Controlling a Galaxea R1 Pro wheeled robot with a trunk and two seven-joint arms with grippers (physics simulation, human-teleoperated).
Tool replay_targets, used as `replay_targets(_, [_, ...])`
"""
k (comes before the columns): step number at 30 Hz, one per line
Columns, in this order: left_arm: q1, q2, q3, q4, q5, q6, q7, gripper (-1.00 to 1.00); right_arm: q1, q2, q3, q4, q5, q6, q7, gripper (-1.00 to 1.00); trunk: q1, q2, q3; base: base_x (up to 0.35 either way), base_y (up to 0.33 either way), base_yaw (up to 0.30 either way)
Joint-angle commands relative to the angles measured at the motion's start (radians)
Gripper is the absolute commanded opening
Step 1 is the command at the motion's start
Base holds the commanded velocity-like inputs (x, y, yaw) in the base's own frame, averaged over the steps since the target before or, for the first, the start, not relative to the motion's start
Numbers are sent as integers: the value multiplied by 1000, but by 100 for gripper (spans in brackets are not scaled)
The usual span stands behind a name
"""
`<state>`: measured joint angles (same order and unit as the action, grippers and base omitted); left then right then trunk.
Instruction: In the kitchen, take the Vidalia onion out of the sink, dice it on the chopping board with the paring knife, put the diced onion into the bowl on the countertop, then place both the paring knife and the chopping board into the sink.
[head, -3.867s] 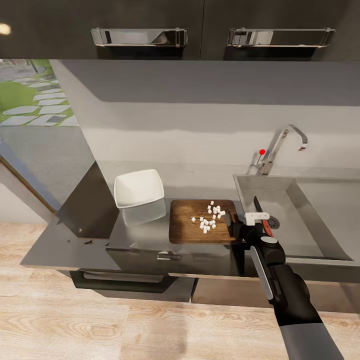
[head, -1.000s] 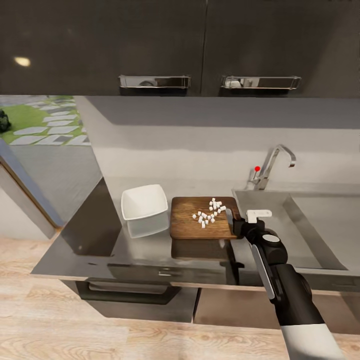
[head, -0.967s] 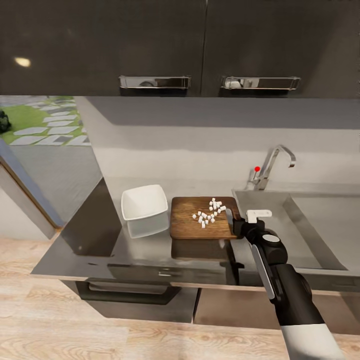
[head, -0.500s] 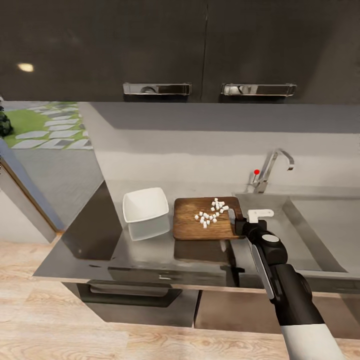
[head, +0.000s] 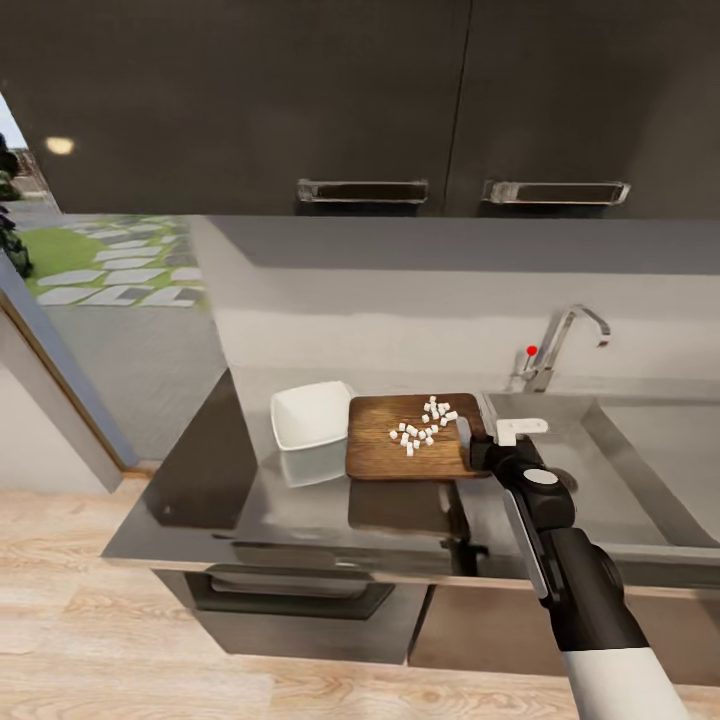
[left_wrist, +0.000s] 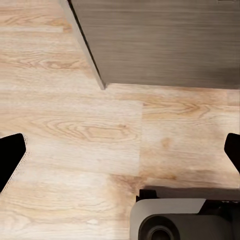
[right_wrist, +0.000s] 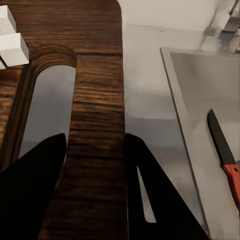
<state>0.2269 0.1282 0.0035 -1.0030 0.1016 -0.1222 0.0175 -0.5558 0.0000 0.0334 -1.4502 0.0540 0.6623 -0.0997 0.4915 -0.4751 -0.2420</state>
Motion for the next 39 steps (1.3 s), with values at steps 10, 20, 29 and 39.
replay_targets(10, [0, 1, -2, 0, 10, -2, 2, 100, -1, 0, 3, -1, 5, 7, -3, -100, 1, -2, 15, 4, 253, 0])
replay_targets(20, [0, 1, -2, 0, 10, -2, 2, 100, -1, 0, 2, -1, 6, 15, -3, -100, 1, -2, 31, 235, 146, 0])
replay_targets(29, [0, 1, -2, 0, 10, -2, 1, 100, -1, 0, 2, -1, 6, 17, -3, -100, 1, -2, 45, 270, 112, 0])
replay_targets(39, [0, 1, -3, 0, 10, -2, 2, 100, -1, 0, 2, -1, 6, 17, -3, -100, 1, -2, 61, 33, 9, 0])
